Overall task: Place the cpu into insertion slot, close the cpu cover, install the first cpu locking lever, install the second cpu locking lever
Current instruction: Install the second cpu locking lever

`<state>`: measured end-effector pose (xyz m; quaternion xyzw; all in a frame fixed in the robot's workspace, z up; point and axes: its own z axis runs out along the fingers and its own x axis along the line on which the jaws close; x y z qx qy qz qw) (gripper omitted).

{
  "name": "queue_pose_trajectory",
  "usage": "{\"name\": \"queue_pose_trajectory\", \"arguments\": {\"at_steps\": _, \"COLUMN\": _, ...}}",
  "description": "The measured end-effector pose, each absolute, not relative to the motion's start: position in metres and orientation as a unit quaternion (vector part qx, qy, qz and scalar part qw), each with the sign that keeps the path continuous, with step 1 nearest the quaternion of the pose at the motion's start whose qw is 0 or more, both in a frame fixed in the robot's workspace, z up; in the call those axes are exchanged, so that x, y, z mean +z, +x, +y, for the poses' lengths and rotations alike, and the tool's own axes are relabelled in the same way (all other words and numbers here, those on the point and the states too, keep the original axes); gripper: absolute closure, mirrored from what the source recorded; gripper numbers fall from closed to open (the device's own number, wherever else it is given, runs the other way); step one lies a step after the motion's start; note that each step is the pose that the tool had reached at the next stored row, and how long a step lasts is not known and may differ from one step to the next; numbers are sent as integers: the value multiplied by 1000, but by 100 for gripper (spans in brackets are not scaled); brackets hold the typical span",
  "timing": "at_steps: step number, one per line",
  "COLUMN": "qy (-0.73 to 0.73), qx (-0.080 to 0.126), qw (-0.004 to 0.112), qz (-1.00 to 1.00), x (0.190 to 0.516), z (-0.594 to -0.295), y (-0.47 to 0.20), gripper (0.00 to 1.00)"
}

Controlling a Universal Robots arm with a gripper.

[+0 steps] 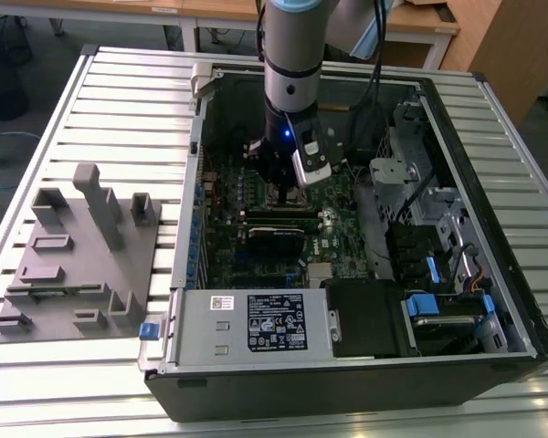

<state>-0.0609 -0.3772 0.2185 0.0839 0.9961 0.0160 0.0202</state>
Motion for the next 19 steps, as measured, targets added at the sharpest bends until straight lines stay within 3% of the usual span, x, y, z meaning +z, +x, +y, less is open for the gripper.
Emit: {"name": "queue_pose_trajectory", "arguments": {"at_steps": 19, "qy": 84, "qx": 16, "qw": 21, "qz": 996, "x": 217, "z": -382, "y": -70, "gripper": 90}}
